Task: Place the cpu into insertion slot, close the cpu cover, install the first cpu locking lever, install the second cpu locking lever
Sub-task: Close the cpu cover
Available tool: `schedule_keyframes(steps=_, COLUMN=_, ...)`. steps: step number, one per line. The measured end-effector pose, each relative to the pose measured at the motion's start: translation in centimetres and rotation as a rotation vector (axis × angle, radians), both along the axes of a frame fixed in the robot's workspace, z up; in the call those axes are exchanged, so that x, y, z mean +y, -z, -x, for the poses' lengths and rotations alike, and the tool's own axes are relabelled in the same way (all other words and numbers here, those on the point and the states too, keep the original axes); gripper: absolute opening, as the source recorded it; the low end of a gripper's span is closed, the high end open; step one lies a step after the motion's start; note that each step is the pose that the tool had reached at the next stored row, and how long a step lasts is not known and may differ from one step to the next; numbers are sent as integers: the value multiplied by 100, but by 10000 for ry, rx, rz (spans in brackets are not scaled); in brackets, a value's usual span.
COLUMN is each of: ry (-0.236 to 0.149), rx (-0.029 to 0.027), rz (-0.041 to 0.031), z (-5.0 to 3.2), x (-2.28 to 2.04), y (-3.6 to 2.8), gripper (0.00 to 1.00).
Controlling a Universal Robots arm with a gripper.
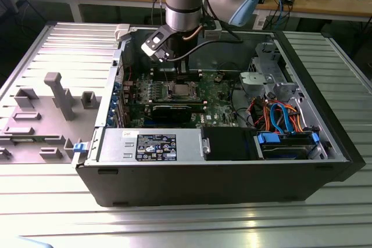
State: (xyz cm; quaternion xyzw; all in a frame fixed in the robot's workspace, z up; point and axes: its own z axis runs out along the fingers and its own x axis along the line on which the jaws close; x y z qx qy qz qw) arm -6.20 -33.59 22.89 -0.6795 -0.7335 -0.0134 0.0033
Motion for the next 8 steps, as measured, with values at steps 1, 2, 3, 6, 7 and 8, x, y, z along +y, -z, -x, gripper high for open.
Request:
schedule_keyframes(steps=1, ry=1, rx=0, rz=0, z=0, x=0, y=0, gripper=11)
schedule_keyframes(steps=2, ry=4, rx=-1, rz=0, z=5, x=0, y=0, gripper=11)
schedule_keyframes(steps=3, ry=2, rx=0, rz=0, z=22, x=-1, y=1, gripper=11)
schedule_keyframes(steps=6, ry=1, rx=0, rz=0, z=68, x=0, y=10, gripper=11)
schedule_keyframes(steps=7, ry=1, rx=3, rz=0, z=75, x=0, y=19, gripper=11)
schedule_keyframes(steps=8, ry=1, rx=10, rz=1, z=83, x=-2, y=30, gripper=11)
